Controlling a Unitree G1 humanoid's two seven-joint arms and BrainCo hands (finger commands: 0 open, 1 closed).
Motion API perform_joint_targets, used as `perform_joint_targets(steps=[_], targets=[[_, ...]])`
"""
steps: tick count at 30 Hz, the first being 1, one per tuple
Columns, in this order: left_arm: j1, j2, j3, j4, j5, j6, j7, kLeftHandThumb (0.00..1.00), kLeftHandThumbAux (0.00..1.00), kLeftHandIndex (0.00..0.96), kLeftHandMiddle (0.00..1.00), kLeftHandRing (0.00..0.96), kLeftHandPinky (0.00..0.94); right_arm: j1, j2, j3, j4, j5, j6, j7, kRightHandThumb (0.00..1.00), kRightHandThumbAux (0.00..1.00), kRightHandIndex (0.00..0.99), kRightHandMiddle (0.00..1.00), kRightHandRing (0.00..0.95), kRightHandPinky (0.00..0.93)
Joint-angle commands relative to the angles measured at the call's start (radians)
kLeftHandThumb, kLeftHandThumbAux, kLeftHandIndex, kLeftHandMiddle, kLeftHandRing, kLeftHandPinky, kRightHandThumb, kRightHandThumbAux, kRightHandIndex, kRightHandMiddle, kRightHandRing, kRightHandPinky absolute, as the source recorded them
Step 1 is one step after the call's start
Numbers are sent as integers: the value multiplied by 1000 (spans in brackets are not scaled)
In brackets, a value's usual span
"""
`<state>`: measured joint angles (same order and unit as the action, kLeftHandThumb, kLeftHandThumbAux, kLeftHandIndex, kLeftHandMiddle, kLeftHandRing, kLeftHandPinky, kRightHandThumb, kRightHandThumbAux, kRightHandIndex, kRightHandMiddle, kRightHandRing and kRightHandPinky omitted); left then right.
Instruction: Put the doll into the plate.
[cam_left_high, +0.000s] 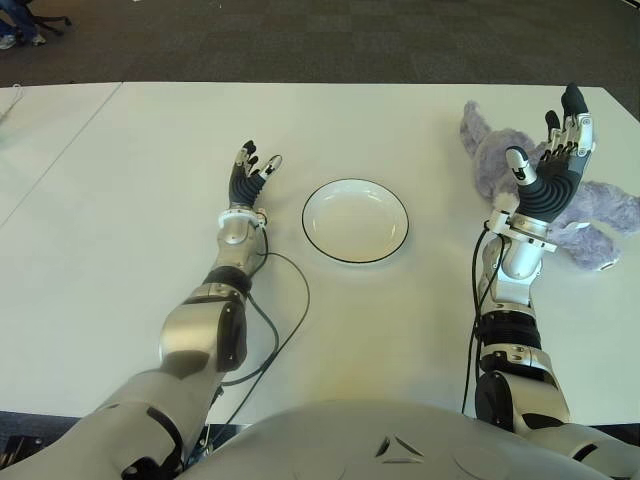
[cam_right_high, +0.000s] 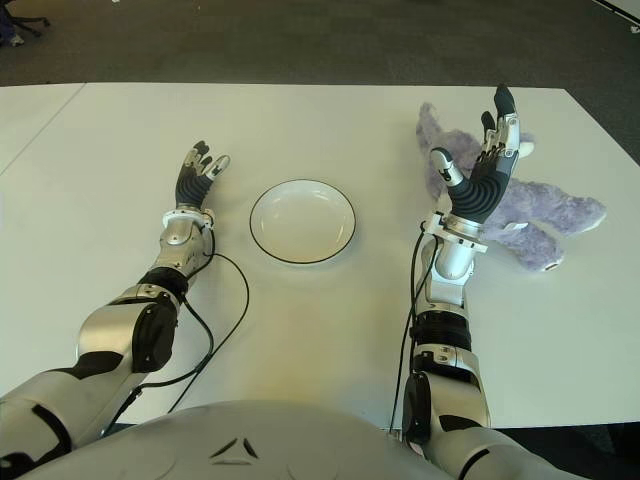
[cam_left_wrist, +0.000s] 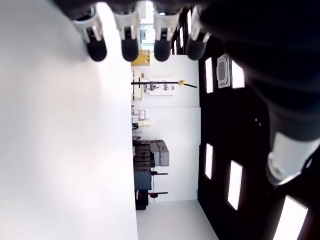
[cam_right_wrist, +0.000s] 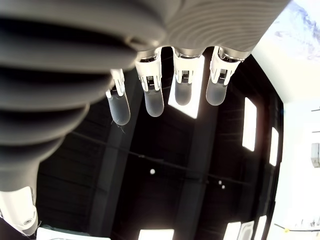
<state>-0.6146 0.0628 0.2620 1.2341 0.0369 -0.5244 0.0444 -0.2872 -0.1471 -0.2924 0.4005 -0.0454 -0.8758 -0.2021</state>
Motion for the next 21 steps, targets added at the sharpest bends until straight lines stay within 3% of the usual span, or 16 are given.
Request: perform_joint_targets(steps=[1, 3, 4, 5, 6, 7, 9, 15, 21], targets=[[183, -61, 7, 125, -12, 148, -26, 0, 581, 0, 9, 2, 7, -10, -2, 4, 22, -5, 30, -6, 78, 605, 149, 111, 49, 8], [182, -60, 9, 125, -14, 150, -28, 0, 579, 0, 12, 4, 10, 3, -128, -9, 141, -97, 32, -6, 39, 625, 170, 88, 12, 1], [181, -60, 10, 125, -14, 151, -29, 0, 579, 0, 12, 5, 10, 6, -296, 50, 301, -251, 88, -71, 32, 628, 173, 84, 6, 0], [180, -60, 10, 126, -14, 151, -29, 0, 579, 0, 14, 6, 11, 7, -414, 95, 414, -362, 128, -121, 7, 558, 202, 55, 1, 0], [180, -60, 11, 125, -14, 150, -29, 0, 577, 0, 14, 8, 11, 3, -489, 133, 485, -438, 163, -165, 1, 537, 219, 51, 0, 0], [180, -61, 11, 125, -14, 150, -28, 0, 576, 0, 14, 8, 11, -1, -530, 155, 526, -480, 180, -194, 0, 532, 225, 52, 0, 0], [179, -62, 10, 125, -13, 149, -26, 0, 574, 0, 13, 8, 9, -13, -552, 171, 550, -499, 184, -221, 0, 525, 236, 58, 0, 0], [178, -66, 7, 124, -8, 146, -16, 0, 558, 0, 10, 5, 7, -103, -688, 204, 659, -518, 193, -249, 0, 519, 271, 98, 0, 0], [176, -67, 9, 124, -10, 151, -17, 0, 552, 0, 15, 5, 1, -160, -728, 212, 742, -473, 188, -252, 0, 563, 227, 98, 0, 0]])
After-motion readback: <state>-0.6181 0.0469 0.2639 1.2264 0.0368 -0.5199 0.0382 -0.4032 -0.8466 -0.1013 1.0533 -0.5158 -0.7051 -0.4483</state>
